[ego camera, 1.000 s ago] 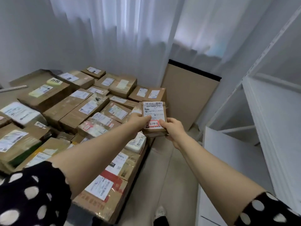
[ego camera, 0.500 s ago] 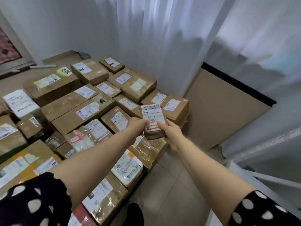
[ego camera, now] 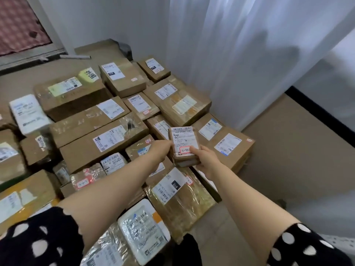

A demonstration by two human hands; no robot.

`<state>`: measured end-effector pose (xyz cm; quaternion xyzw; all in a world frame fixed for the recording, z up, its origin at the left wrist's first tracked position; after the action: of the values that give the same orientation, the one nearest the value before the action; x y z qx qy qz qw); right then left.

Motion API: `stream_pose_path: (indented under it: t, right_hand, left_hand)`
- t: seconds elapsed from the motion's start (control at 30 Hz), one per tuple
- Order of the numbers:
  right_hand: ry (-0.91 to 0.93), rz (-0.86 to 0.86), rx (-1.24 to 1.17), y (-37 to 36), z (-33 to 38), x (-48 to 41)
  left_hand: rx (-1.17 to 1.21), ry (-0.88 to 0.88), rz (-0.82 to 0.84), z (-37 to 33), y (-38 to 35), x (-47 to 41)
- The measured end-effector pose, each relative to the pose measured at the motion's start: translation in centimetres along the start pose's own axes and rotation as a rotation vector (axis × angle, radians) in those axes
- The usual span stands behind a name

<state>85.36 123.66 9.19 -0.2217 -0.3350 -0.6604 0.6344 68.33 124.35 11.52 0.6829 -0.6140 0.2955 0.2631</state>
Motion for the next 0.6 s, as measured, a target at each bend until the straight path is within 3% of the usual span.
stream_pose_path:
  t: [0.13, 0.3, 0.6]
  right_hand:
    - [-0.024, 0.065, 0.031, -1.2, 1.6, -4.4]
    - [-0.049, 0.104, 0.078, -1.8, 2.5, -9.9]
    - [-0.13, 0.222, 0.213, -2.5, 0.7, -17.5]
  left_hand:
    - [-0.02, -0.003, -0.079, -1.4, 1.2, -3.2]
    - [-0.288, -0.075, -0.155, -3.1, 2.9, -7.3]
    - [-0.632, 0.025, -0.315, -1.8, 5.7, -10.9]
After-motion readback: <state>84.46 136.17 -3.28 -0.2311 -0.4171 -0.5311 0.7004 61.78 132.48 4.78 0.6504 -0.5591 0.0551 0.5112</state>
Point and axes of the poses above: each hand's wrist, its own x-axis away from the middle knuckle, its own y-axis out of the back of the hand, z = x × y, the point moved 10 cm from there along -x, towards the middle knuckle, and after that the axes turned 8 degrees about x, right-handed, at the moved point
